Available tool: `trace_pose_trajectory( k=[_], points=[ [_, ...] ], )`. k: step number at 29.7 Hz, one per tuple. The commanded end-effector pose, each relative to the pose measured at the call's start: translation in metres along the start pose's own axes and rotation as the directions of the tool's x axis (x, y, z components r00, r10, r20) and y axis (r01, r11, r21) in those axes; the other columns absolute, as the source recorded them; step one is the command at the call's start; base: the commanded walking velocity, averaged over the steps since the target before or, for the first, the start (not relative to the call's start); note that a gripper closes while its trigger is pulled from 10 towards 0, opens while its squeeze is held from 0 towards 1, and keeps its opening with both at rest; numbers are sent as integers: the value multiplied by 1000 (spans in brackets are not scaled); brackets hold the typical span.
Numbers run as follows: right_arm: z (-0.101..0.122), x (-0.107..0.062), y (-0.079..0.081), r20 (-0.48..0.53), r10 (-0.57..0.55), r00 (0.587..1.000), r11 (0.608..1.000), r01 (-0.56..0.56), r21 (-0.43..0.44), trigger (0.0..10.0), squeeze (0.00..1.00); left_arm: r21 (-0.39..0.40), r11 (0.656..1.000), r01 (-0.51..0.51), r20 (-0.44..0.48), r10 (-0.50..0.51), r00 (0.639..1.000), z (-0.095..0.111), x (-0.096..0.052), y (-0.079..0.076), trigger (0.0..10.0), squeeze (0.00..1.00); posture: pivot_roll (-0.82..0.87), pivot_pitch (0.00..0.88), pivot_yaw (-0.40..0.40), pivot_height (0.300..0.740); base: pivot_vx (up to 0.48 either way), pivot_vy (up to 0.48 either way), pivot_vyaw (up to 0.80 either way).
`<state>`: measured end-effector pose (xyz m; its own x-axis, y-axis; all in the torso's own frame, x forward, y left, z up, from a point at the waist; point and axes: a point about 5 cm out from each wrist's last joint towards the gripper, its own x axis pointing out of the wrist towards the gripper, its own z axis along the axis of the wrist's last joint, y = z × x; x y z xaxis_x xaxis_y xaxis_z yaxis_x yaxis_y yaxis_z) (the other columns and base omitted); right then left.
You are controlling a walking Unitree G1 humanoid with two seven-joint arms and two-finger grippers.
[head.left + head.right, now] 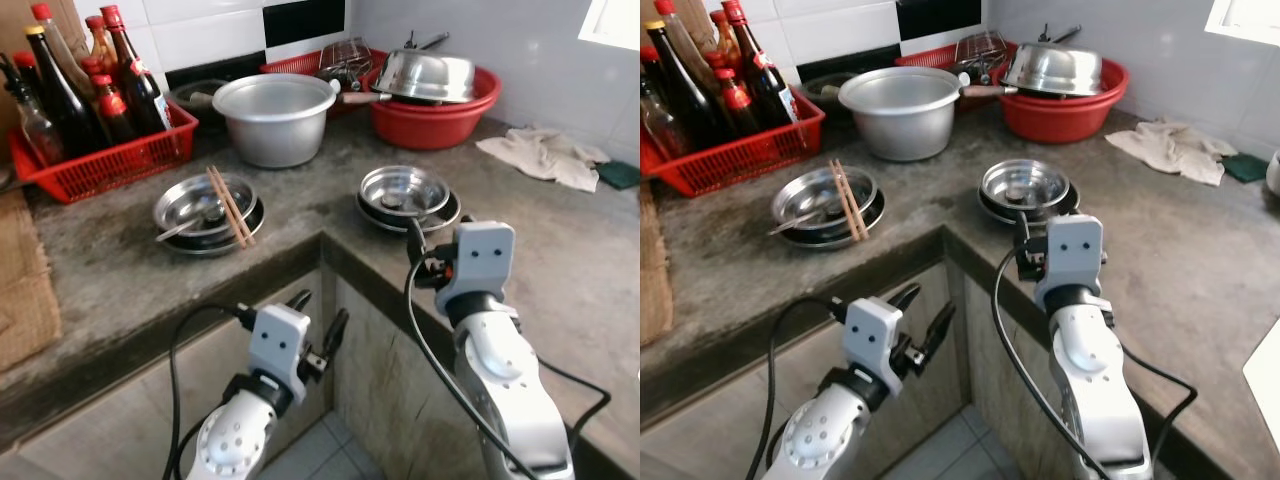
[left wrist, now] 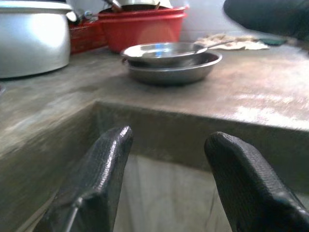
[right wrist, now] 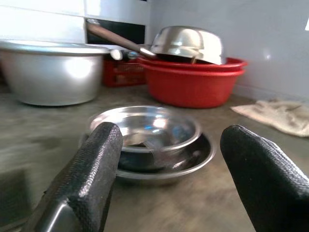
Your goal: Kitchen organization
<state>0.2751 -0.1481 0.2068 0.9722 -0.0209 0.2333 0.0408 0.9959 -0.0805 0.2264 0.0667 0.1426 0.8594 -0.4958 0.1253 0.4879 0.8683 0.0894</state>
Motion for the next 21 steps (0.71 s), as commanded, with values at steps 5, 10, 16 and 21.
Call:
trace_pose_trajectory(
  k=[5, 10, 16, 21],
  points=[
    [1, 2, 7, 3, 24, 1000, 1000, -24, 21, 10000, 0, 3, 1000, -22, -3, 22, 1000, 1, -2, 5, 10000, 0, 194, 84, -11, 740, 50, 0, 0],
    [4, 3, 5, 21, 6, 1000, 1000, -7, 15, 10000, 0, -2, 1000, -6, -6, 6, 1000, 1, -3, 2, 10000, 0, 196, 84, -11, 740, 0, 0, 0],
    [11, 6, 0, 63, -26, 998, 1000, 25, 16, 10000, 0, -11, 1000, 10, -8, -10, 1000, 1, -5, -1, 10000, 0, 198, 86, -12, 740, 0, 0, 0],
    [10, 11, -1, 58, -10, 998, 1000, 9, 16, 10000, 0, -16, 1000, 26, -15, -27, 1000, 0, -9, -4, 10000, 0, 197, 87, -11, 740, 0, 0, 0]
  ],
)
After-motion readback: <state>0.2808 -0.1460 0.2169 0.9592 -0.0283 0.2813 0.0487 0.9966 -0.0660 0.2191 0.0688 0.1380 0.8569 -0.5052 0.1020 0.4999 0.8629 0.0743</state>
